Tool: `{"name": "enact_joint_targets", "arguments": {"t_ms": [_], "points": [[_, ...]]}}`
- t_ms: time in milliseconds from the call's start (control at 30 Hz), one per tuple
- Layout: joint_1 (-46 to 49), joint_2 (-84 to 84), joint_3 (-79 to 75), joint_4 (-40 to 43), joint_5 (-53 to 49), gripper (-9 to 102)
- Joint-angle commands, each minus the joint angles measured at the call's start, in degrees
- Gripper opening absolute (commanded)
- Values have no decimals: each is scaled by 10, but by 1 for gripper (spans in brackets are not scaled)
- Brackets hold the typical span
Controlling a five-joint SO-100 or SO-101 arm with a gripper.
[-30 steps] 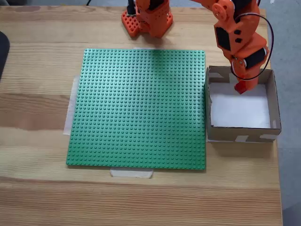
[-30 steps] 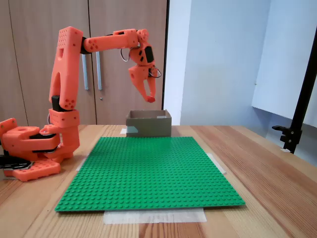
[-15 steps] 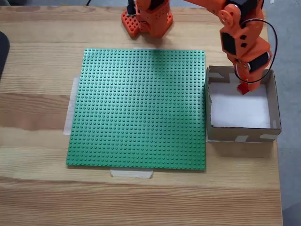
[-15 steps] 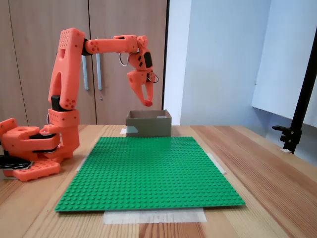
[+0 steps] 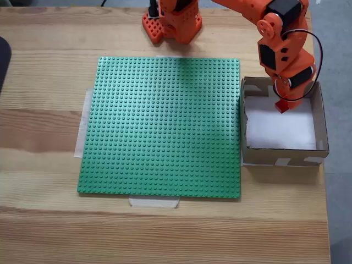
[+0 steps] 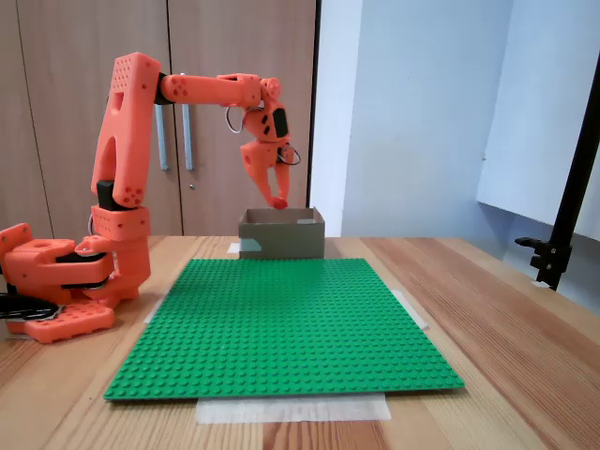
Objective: Pick the red lego block and put it in the box.
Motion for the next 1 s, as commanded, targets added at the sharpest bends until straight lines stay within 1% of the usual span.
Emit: {"name": "enact_joint_targets", "arguments": {"t_ms": [0,200,367,767,867,967], "points": [[4,12,-4,-6,-2,11],[4,13,-4,-4,-2,11],[4,14,-4,1,3,15],[5,39,-2,13,-3,16],[10,67,21,6,-7,16],[22,117,80,-16,-17,15]]}}
